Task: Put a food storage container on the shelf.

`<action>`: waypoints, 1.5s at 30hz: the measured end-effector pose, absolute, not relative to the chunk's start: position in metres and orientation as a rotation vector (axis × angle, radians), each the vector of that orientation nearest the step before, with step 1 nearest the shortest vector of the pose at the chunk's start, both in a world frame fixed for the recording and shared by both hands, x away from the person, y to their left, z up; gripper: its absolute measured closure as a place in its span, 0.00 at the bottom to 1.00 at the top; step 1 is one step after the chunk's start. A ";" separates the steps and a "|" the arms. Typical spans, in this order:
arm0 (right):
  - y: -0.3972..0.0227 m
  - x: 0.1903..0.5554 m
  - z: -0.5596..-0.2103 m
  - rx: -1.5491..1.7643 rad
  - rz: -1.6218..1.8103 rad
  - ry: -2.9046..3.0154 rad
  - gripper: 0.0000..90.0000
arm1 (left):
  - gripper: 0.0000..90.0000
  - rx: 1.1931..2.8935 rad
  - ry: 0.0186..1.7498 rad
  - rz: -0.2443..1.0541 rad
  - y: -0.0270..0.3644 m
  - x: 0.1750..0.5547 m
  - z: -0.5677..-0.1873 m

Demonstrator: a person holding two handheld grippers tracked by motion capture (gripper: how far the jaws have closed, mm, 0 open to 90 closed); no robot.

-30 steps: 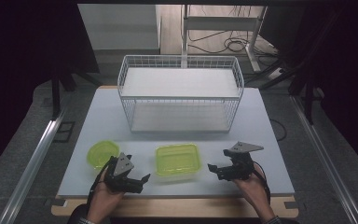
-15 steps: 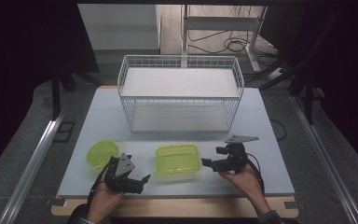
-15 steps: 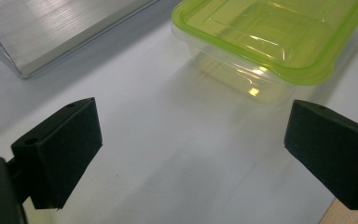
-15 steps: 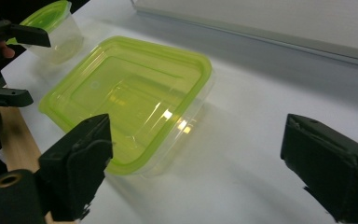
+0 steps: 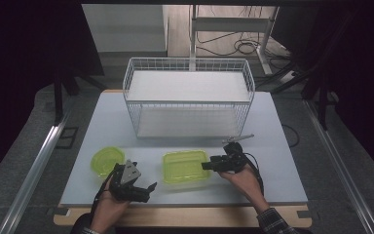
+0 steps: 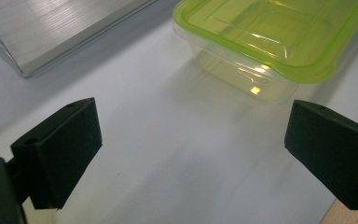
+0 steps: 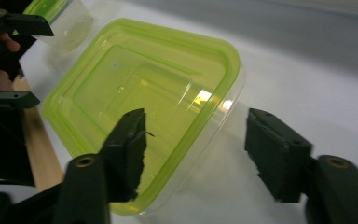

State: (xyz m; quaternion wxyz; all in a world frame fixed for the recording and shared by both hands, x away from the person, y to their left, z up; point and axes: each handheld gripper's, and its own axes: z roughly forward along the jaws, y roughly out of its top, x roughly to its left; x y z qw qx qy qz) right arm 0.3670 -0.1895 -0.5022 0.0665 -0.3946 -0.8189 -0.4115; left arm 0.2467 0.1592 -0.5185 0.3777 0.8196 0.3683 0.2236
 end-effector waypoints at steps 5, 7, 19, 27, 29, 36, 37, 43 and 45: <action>-0.189 0.373 -0.507 -1.186 -1.222 -2.365 0.62 | 0.04 2.099 0.938 0.570 0.159 0.247 -0.519; -0.190 0.375 -0.508 -1.200 -1.207 -2.335 0.73 | 0.04 2.101 0.938 0.571 0.158 0.247 -0.519; -0.187 0.375 -0.502 -1.185 -1.214 -2.235 0.89 | 0.04 2.086 0.942 0.574 0.160 0.246 -0.518; -0.198 0.376 -0.495 -1.226 -1.270 -2.204 0.89 | 0.04 2.063 0.953 0.574 0.165 0.247 -0.517; -0.201 0.376 -0.490 -1.231 -1.287 -2.198 0.89 | 0.04 2.061 0.954 0.573 0.165 0.247 -0.517; -0.208 0.374 -0.473 -1.237 -1.351 -2.183 0.89 | 0.04 2.076 0.949 0.574 0.163 0.246 -0.518; -0.209 0.374 -0.470 -1.234 -1.360 -2.183 0.89 | 0.04 2.075 0.949 0.574 0.163 0.247 -0.518; -0.211 0.372 -0.449 -1.223 -1.408 -2.189 0.89 | 0.04 2.077 0.946 0.573 0.162 0.247 -0.518; -0.211 0.372 -0.446 -1.221 -1.413 -2.189 0.89 | 0.04 2.077 0.945 0.573 0.162 0.247 -0.518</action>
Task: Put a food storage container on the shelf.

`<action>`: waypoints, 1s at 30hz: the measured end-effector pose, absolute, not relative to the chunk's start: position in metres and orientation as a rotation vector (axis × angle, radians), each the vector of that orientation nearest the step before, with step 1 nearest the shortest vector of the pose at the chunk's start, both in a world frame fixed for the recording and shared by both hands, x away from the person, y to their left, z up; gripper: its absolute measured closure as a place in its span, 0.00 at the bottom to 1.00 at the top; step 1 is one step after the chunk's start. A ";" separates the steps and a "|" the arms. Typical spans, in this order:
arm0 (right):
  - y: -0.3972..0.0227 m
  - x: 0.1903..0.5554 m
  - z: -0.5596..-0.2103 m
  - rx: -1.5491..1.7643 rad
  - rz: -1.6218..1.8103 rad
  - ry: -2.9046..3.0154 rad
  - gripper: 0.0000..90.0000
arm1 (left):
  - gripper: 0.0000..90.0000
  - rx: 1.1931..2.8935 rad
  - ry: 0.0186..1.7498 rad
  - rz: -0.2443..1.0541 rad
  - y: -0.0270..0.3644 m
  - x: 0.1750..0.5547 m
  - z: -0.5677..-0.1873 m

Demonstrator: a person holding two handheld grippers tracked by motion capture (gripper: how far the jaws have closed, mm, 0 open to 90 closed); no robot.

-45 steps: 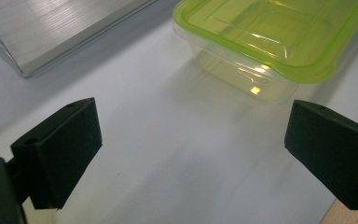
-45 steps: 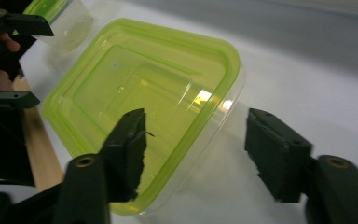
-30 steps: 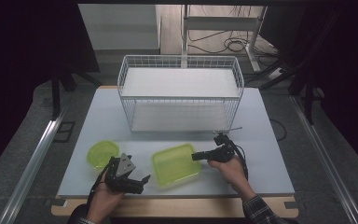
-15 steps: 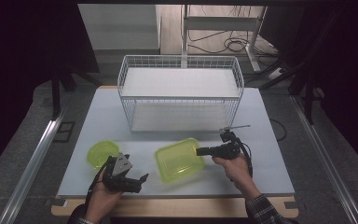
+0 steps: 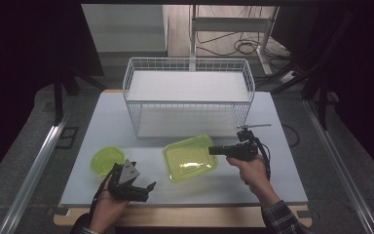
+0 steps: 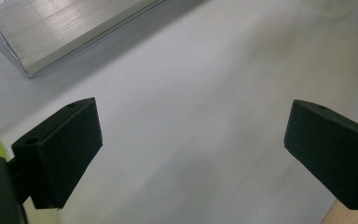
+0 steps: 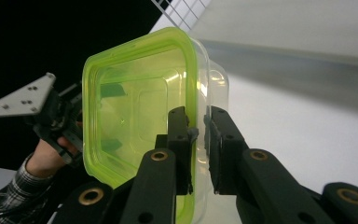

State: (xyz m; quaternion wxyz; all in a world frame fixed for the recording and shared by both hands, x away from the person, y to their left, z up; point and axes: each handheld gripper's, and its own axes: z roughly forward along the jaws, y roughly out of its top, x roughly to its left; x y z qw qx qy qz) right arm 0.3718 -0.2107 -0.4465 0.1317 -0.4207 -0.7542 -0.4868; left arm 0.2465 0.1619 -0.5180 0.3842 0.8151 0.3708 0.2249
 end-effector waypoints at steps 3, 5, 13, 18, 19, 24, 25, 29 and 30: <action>-0.211 0.372 -0.437 -1.213 -1.434 -2.189 0.89 | 0.04 2.079 0.942 0.574 0.161 0.247 -0.518; -0.212 0.373 -0.431 -1.212 -1.445 -2.189 0.89 | 0.04 2.083 0.939 0.575 0.161 0.246 -0.518; -0.214 0.379 -0.408 -1.217 -1.497 -2.176 0.89 | 0.04 2.093 0.935 0.579 0.160 0.247 -0.519; -0.213 0.383 -0.395 -1.214 -1.521 -2.180 0.89 | 0.04 2.095 0.936 0.579 0.160 0.247 -0.519; -0.213 0.384 -0.392 -1.214 -1.527 -2.182 0.89 | 0.04 2.095 0.936 0.579 0.160 0.247 -0.519; -0.213 0.389 -0.383 -1.223 -1.550 -2.168 0.89 | 0.04 2.103 0.932 0.582 0.160 0.247 -0.519; -0.213 0.390 -0.381 -1.225 -1.553 -2.166 0.89 | 0.04 2.102 0.932 0.582 0.160 0.247 -0.519; -0.212 0.394 -0.372 -1.231 -1.569 -2.165 0.89 | 0.04 2.101 0.932 0.583 0.160 0.247 -0.519; -0.212 0.395 -0.370 -1.231 -1.573 -2.165 0.89 | 0.04 2.099 0.932 0.582 0.160 0.247 -0.519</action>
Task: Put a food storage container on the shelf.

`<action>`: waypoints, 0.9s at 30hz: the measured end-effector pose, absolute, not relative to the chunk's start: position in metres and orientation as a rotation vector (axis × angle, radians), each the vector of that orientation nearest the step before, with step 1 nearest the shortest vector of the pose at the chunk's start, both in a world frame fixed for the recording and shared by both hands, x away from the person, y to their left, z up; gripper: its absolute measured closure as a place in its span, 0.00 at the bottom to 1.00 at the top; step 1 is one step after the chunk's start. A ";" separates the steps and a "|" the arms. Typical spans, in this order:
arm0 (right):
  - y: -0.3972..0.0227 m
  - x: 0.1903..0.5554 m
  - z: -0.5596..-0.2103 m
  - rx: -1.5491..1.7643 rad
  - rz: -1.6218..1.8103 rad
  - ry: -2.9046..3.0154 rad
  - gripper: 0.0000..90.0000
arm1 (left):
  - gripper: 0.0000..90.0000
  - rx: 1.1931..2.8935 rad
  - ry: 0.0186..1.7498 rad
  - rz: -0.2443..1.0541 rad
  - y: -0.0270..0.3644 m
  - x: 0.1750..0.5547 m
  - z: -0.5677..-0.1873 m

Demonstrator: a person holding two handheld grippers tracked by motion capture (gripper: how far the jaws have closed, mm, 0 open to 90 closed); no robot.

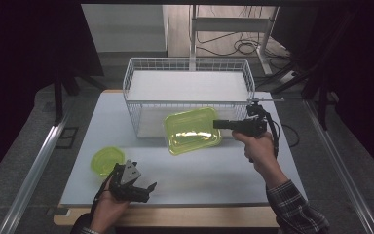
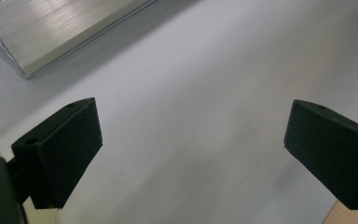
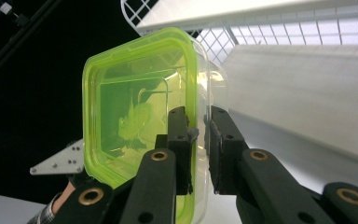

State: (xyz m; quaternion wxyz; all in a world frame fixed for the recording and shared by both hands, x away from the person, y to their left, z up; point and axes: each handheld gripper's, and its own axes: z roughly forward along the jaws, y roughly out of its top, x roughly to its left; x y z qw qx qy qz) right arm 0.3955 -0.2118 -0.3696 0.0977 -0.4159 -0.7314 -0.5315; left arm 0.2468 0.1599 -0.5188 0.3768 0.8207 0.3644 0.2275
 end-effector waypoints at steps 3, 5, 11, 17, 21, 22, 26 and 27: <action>-0.210 0.399 -0.363 -1.228 -1.587 -2.171 0.89 | 0.04 2.092 0.929 0.577 0.160 0.247 -0.519; -0.209 0.401 -0.358 -1.229 -1.594 -2.170 0.89 | 0.04 2.077 0.929 0.569 0.160 0.247 -0.519; -0.206 0.409 -0.342 -1.251 -1.625 -2.188 0.89 | 0.04 2.077 0.930 0.562 0.161 0.247 -0.519; -0.204 0.417 -0.332 -1.270 -1.642 -2.188 0.89 | 0.04 2.081 0.931 0.564 0.160 0.247 -0.519; -0.202 0.423 -0.326 -1.287 -1.656 -2.189 0.89 | 0.04 2.072 0.932 0.563 0.160 0.247 -0.519; -0.200 0.426 -0.323 -1.296 -1.661 -2.194 0.89 | 0.04 2.078 0.930 0.563 0.161 0.247 -0.519; -0.197 0.432 -0.317 -1.311 -1.668 -2.201 0.89 | 0.04 2.085 0.928 0.563 0.160 0.247 -0.519; -0.197 0.432 -0.317 -1.311 -1.668 -2.201 0.89 | 0.04 2.085 0.928 0.562 0.160 0.247 -0.519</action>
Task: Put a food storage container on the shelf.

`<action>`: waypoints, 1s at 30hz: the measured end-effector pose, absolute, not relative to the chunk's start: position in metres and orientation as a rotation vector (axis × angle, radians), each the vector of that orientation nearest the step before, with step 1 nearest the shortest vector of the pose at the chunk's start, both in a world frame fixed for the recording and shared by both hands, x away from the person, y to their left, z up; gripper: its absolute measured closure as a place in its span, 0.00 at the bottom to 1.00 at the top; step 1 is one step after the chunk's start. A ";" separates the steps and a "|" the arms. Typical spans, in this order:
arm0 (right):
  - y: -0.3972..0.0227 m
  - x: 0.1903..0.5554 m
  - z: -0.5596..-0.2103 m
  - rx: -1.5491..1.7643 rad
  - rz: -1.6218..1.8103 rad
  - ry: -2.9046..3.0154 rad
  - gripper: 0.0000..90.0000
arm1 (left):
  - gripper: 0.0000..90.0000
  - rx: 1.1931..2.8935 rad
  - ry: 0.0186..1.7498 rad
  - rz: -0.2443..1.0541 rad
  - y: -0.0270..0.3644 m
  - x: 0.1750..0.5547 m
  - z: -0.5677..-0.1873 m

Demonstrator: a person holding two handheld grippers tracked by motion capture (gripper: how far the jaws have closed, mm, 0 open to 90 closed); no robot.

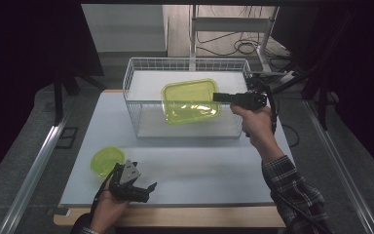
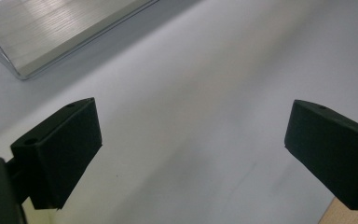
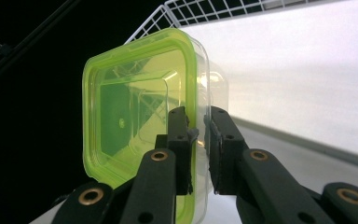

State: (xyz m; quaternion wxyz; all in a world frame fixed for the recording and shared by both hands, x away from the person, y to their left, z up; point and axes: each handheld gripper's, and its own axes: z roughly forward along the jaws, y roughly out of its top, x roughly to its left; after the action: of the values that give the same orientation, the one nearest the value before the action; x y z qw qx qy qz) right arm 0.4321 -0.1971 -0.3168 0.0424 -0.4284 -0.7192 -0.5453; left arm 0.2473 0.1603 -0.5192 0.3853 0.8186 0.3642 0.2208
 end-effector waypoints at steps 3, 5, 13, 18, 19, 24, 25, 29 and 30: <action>-0.195 0.436 -0.313 -1.320 -1.676 -2.202 0.89 | 0.04 2.080 0.931 0.562 0.160 0.247 -0.520; -0.193 0.439 -0.311 -1.325 -1.680 -2.205 0.89 | 0.04 2.080 0.930 0.562 0.160 0.247 -0.520; -0.189 0.451 -0.306 -1.360 -1.698 -2.199 0.89 | 0.04 2.086 0.927 0.559 0.159 0.247 -0.520; -0.188 0.459 -0.305 -1.398 -1.708 -2.186 0.89 | 0.04 2.089 0.925 0.558 0.159 0.247 -0.520; -0.188 0.461 -0.305 -1.406 -1.711 -2.184 0.89 | 0.04 2.089 0.925 0.557 0.159 0.247 -0.520; -0.186 0.469 -0.303 -1.446 -1.721 -2.186 0.89 | 0.04 2.094 0.921 0.558 0.160 0.247 -0.520; -0.185 0.471 -0.303 -1.456 -1.722 -2.185 0.89 | 0.04 2.093 0.920 0.557 0.160 0.247 -0.520; -0.185 0.476 -0.304 -1.490 -1.715 -2.192 0.89 | 0.04 2.095 0.916 0.560 0.160 0.248 -0.520; -0.185 0.478 -0.304 -1.502 -1.715 -2.192 0.89 | 0.04 2.094 0.916 0.559 0.160 0.248 -0.520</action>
State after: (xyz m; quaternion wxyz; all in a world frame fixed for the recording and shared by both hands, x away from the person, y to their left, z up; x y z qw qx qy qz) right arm 0.4781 -0.1847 -0.3041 -0.0104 -0.4750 -0.6931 -0.5422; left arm 0.2475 0.1597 -0.5198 0.3840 0.8217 0.3595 0.2192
